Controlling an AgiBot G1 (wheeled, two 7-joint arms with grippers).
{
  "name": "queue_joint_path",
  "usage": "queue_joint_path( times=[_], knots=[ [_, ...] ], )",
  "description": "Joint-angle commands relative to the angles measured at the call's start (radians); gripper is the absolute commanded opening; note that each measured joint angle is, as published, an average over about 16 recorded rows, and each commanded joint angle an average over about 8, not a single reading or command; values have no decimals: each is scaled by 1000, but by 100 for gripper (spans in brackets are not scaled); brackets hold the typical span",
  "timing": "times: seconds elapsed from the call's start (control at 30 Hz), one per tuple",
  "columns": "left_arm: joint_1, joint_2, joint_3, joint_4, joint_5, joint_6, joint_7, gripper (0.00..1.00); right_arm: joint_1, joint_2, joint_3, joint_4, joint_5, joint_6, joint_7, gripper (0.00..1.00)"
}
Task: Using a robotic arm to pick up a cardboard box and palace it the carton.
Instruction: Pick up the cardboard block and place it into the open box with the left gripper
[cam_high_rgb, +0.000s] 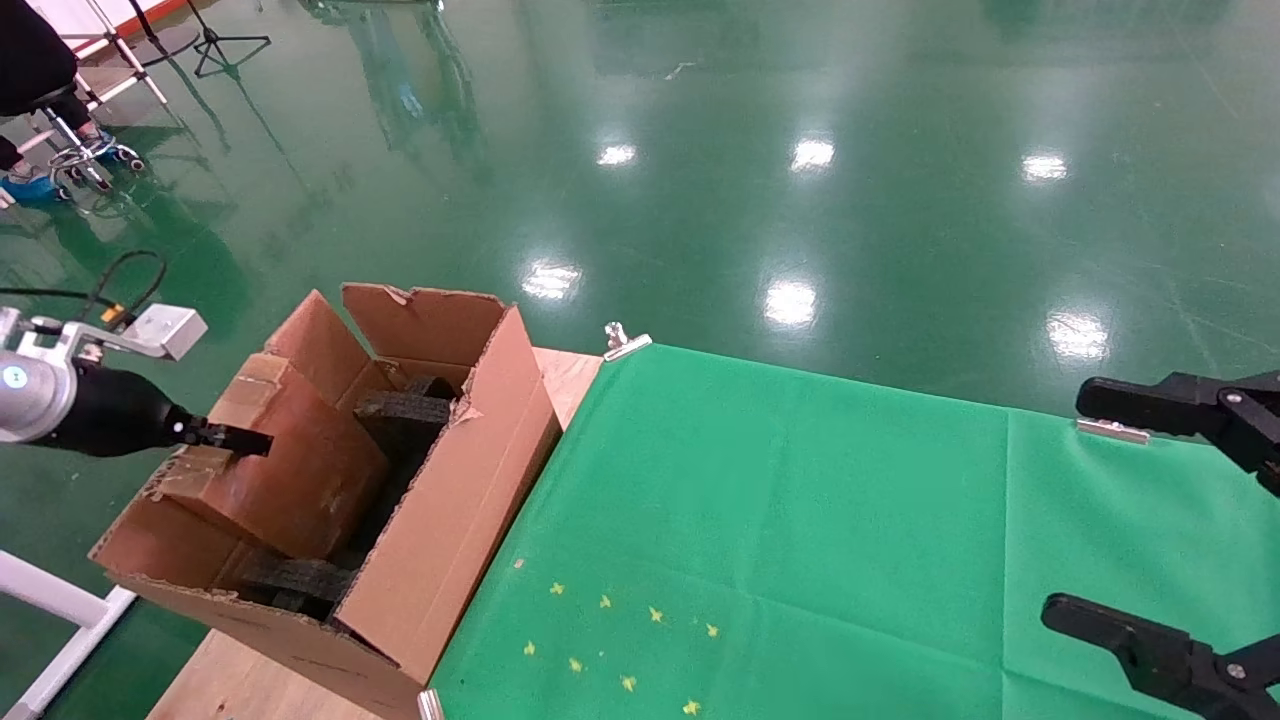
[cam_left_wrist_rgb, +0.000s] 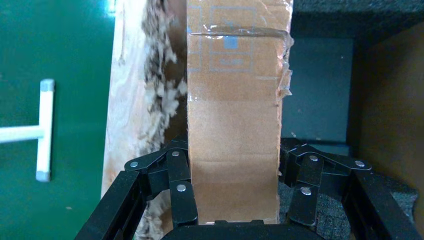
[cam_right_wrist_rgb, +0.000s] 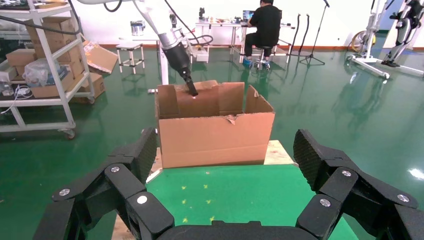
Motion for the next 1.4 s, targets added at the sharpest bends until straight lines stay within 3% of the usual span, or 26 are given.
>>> queue_joint_path(
  times=[0.03,1.4],
  knots=[
    [9,6,-1,19,-2,-10,1,0,0,0,0,0,0,0,0,100],
    [229,147,-21,73,-31,-305,-52,0,0,0,0,0,0,0,0,100]
  ],
)
